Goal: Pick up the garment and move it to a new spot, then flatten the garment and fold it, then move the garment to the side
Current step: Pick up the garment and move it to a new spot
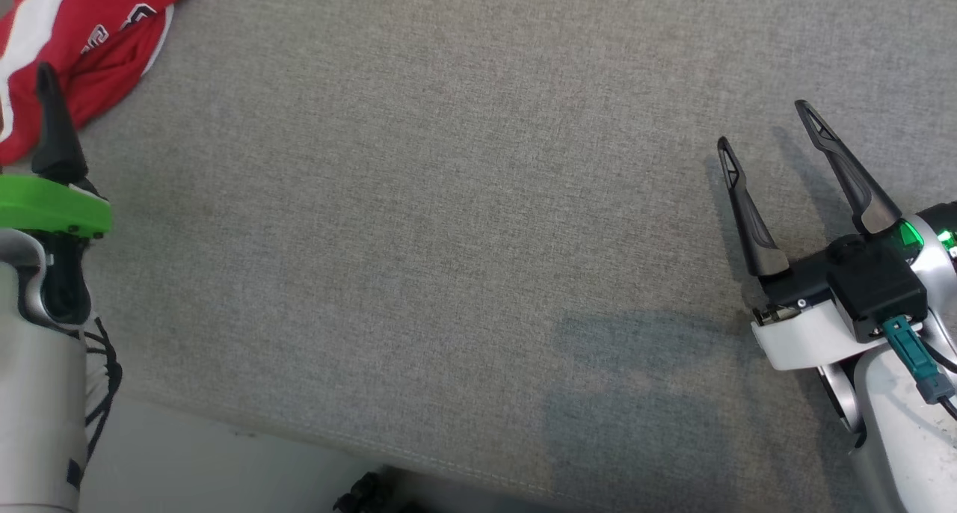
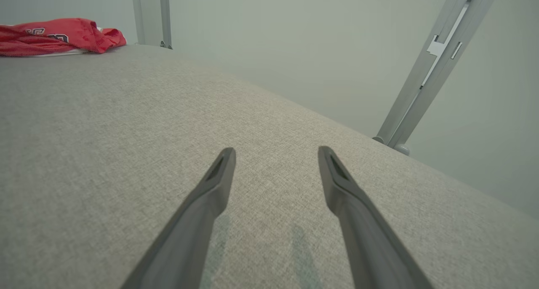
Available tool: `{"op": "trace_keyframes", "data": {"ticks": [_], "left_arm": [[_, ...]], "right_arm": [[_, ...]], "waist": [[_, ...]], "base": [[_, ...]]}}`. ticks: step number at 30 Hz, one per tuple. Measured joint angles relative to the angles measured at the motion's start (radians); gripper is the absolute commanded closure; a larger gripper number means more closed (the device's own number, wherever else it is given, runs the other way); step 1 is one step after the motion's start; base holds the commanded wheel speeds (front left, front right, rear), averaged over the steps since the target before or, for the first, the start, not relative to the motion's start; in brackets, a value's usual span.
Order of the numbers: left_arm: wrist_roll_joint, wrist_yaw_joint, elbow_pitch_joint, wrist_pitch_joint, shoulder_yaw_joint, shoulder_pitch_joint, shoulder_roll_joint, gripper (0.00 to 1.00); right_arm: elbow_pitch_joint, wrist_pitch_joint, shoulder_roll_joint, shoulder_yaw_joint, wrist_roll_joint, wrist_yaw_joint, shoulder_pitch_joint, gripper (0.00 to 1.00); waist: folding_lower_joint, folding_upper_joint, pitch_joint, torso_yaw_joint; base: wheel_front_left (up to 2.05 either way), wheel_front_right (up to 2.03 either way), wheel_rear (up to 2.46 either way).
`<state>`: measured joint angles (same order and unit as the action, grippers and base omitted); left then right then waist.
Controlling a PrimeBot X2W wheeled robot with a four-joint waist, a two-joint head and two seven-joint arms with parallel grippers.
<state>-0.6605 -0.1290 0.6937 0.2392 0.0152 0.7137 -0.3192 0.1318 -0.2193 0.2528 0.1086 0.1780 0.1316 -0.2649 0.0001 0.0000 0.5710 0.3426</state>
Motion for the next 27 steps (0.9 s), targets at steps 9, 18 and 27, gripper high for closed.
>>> {"op": "trace_keyframes", "data": {"ticks": [9, 18, 27], "left_arm": [[-0.153, -0.002, 0.238, -0.029, 0.089, 0.163, -0.083, 0.0], [-0.237, -0.002, 0.337, -0.054, 0.191, 0.205, -0.102, 0.61], [-0.296, -0.002, 0.265, -0.016, 0.284, 0.197, -0.174, 1.0]], "right_arm": [[0.123, 0.06, 0.011, -0.001, -0.007, 0.0, 0.015, 0.0], [0.176, 0.077, 0.011, -0.044, -0.008, 0.0, 0.059, 0.0], [0.105, 0.035, -0.046, -0.021, -0.022, 0.0, 0.067, 0.0]], "waist": [[0.0, 0.0, 0.119, -0.016], [0.0, 0.0, 0.147, -0.053], [0.0, 0.0, 0.081, -0.049]], "base": [[0.0, 0.0, 0.0], [0.0, 0.0, 0.0], [0.0, 0.0, 0.0]]}}
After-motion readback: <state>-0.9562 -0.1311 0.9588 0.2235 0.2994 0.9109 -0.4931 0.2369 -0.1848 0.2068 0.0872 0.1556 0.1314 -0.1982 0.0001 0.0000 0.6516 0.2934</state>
